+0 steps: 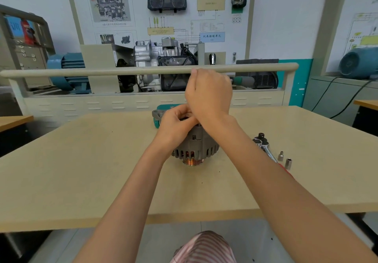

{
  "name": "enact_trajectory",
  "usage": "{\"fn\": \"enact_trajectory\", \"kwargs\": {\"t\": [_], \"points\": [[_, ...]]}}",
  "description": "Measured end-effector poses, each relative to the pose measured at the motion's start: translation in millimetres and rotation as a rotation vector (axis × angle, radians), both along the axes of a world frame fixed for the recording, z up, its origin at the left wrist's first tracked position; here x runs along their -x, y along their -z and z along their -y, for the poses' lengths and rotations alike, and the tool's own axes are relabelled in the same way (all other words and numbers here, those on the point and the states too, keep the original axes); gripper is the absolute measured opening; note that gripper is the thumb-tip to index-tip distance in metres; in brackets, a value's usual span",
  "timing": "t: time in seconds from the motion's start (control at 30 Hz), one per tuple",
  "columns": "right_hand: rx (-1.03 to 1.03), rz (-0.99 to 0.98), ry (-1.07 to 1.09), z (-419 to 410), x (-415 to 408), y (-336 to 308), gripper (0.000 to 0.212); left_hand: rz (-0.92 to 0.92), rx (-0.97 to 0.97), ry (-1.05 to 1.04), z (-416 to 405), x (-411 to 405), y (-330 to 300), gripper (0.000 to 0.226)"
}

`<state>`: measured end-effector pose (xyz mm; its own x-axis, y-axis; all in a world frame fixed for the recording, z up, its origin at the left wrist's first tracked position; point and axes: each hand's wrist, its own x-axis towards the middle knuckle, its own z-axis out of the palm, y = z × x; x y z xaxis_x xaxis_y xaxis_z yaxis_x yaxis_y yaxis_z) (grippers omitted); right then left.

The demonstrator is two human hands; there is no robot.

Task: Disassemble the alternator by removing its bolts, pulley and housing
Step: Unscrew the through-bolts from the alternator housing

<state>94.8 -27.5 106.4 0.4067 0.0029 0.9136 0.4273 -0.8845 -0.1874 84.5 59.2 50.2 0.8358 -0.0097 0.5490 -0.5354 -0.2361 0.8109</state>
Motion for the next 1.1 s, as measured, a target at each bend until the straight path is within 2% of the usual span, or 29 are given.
{"fn": "enact_trajectory", "kwargs": {"t": [0.07, 0.17, 0.27, 0.37, 0.47, 0.53, 0.6, 0.67, 0.7, 0.77, 0.83, 0.9, 1.0, 1.03, 1.1], "points": [[-0.095, -0.093, -0.277, 0.3, -4.1, -2.6, 0.041, -0.011, -0.007, 0.018, -0.6, 2.3, -1.3, 0.015], [-0.502, -0.357, -0.879, 4.6, -12.0, -6.5, 0.052, -0.039, -0.023, 0.059, -1.8, 6.5, -3.2, 0.012], [-0.764, -0.505, -1.209, 8.4, -20.0, -7.6, 0.067, -0.069, -0.016, 0.054, -1.9, 7.8, -4.4, 0.011], [-0.803, -0.473, -1.229, 5.6, -19.7, -7.6, 0.069, -0.073, -0.011, 0.031, -0.3, 7.6, -4.9, 0.017], [-0.773, -0.325, -1.064, 3.4, -14.8, -1.2, 0.06, -0.047, -0.033, 0.022, -0.1, 6.3, -5.0, 0.008], [-0.651, -0.151, -0.849, 1.0, -10.5, 5.1, 0.052, -0.027, -0.051, 0.026, -0.7, 5.1, -3.7, 0.01], [-0.448, 0.038, -0.503, -2.8, -6.7, 13.7, 0.038, -0.006, -0.043, 0.023, -1.1, 4.1, -3.1, 0.022], [-0.305, 0.122, -0.16, -8.2, -3.1, 18.9, 0.026, -0.002, -0.041, 0.003, -1.3, 4.0, -2.9, 0.03], [-0.277, 0.123, -0.1, -10.1, -2.7, 19.6, 0.024, -0.009, -0.042, -0.001, -1.6, 4.2, -2.9, 0.03], [-0.268, 0.096, -0.212, -11.7, -2.6, 16.4, 0.024, -0.022, -0.043, 0.006, -2.3, 4.0, -2.8, 0.03], [-0.355, 0.013, -0.491, -10.8, -3.6, 8.4, 0.031, -0.023, -0.041, 0.017, -2.4, 4.6, -3.9, 0.027], [-0.556, -0.179, -0.785, -6.3, -5.9, -0.5, 0.037, -0.036, -0.043, 0.042, -2.2, 5.3, -4.9, 0.015], [-0.815, -0.441, -1.138, 1.7, -13.1, -7.3, 0.06, -0.042, -0.02, 0.075, -2.4, 6.1, -4.4, 0.011], [-0.864, -0.474, -1.203, 3.2, -15.1, -8.5, 0.064, -0.044, -0.013, 0.072, -3.0, 5.4, -4.2, 0.01], [-0.895, -0.433, -1.172, 1.8, -15.1, -7.2, 0.063, -0.056, -0.018, 0.059, -3.3, 4.4, -4.4, 0.008]]}}
